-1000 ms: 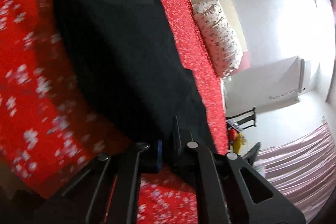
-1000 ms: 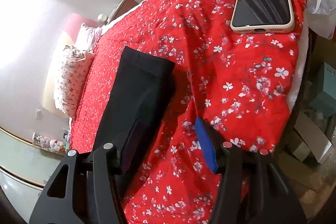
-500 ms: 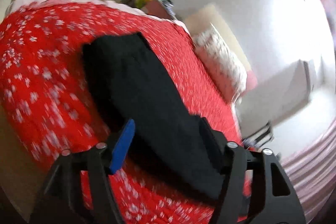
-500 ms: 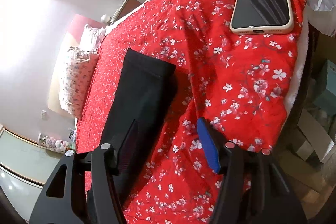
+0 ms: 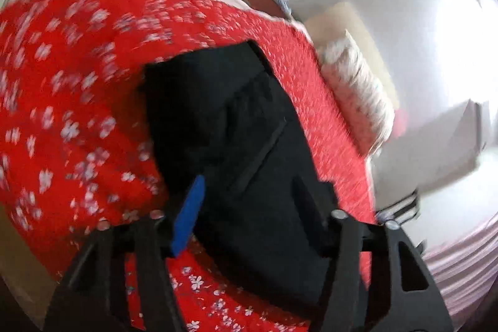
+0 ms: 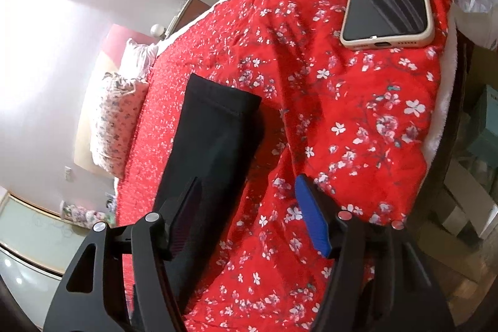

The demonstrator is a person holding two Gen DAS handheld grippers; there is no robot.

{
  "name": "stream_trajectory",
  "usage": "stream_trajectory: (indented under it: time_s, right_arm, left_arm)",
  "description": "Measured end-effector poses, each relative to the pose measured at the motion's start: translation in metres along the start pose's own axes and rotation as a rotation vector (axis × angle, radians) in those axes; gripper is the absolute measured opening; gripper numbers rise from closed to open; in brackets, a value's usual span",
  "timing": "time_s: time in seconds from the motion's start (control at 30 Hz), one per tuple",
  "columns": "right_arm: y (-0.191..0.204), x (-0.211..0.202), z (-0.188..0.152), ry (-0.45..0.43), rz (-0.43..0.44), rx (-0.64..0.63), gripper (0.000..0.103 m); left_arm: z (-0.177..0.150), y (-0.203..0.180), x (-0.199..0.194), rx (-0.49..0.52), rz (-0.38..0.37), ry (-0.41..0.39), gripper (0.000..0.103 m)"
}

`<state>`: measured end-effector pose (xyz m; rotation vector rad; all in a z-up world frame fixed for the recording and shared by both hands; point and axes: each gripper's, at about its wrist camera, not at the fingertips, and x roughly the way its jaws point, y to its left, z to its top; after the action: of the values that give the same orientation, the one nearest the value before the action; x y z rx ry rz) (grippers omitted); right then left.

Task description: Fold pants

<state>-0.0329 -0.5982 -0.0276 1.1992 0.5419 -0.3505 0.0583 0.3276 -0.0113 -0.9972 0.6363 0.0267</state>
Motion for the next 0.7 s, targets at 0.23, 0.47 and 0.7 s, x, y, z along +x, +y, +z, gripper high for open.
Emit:
stream_trajectory:
  time_s: [0.23,0.47,0.7]
  right_arm:
    - [-0.002,0.0,0.015,-0.034,0.059,0.054,0.064]
    - [0.014,0.015,0.026,-0.054,0.058,0.044,0.064]
    - [0.022,0.037,0.023,-0.019,0.02,0.013,0.055]
  left_arm:
    - [-0.028,-0.034,-0.027,0.017,-0.093,-0.014,0.084]
    - [-0.07,-0.085,-0.01,0.201,-0.138,-0.022,0.092]
    - [-0.073,-0.066,0.019,0.144,-0.107,0.02,0.092]
